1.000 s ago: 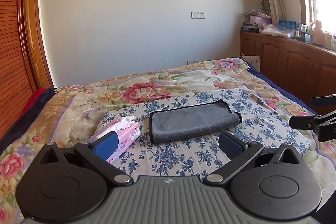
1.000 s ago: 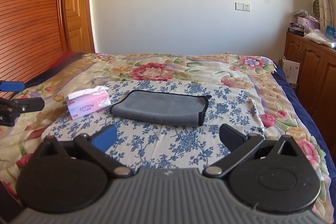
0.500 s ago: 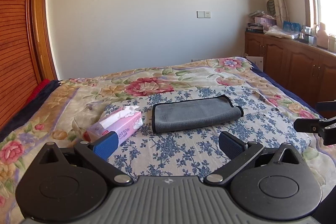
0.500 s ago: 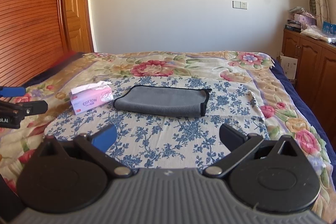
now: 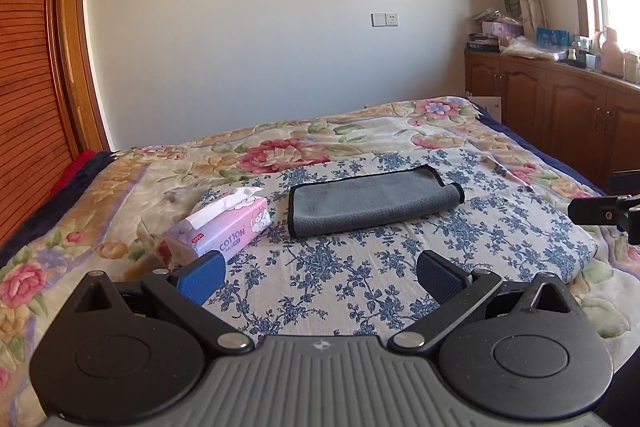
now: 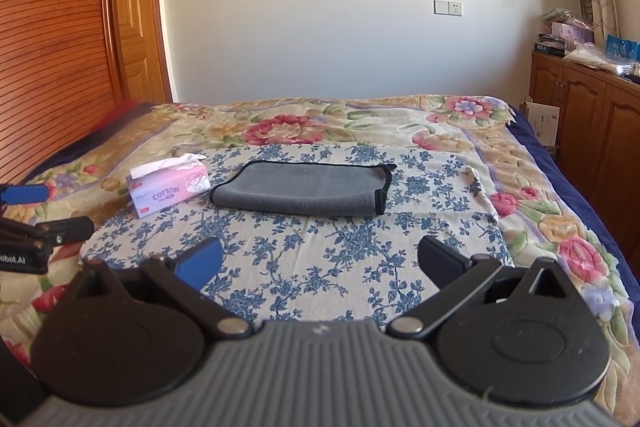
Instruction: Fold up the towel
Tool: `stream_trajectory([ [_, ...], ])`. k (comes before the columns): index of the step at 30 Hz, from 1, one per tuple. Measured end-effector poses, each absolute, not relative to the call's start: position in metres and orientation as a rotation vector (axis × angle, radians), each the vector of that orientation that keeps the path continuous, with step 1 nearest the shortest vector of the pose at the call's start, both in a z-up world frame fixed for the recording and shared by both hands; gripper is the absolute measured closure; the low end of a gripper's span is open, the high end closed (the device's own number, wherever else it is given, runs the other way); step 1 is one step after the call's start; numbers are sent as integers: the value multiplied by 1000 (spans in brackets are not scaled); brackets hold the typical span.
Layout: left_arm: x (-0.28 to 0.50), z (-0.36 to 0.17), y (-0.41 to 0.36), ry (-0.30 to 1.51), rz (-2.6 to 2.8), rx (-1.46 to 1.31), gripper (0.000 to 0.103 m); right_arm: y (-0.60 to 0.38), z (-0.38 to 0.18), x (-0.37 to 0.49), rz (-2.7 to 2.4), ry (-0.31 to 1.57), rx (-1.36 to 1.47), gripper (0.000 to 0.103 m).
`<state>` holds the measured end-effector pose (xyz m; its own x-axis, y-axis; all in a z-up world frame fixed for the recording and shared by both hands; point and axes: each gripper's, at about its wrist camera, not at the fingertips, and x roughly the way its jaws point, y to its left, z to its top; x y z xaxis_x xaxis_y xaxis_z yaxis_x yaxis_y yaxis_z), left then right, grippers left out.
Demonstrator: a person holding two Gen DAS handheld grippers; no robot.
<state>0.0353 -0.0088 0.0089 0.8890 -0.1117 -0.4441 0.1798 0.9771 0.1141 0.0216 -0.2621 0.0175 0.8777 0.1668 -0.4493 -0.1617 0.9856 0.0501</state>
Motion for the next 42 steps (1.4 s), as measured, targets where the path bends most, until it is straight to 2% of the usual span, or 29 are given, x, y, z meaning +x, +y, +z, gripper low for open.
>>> stream_trajectory([
  [42, 21, 11, 10, 295, -23, 76, 0, -269, 14, 12, 68, 285, 40, 0],
])
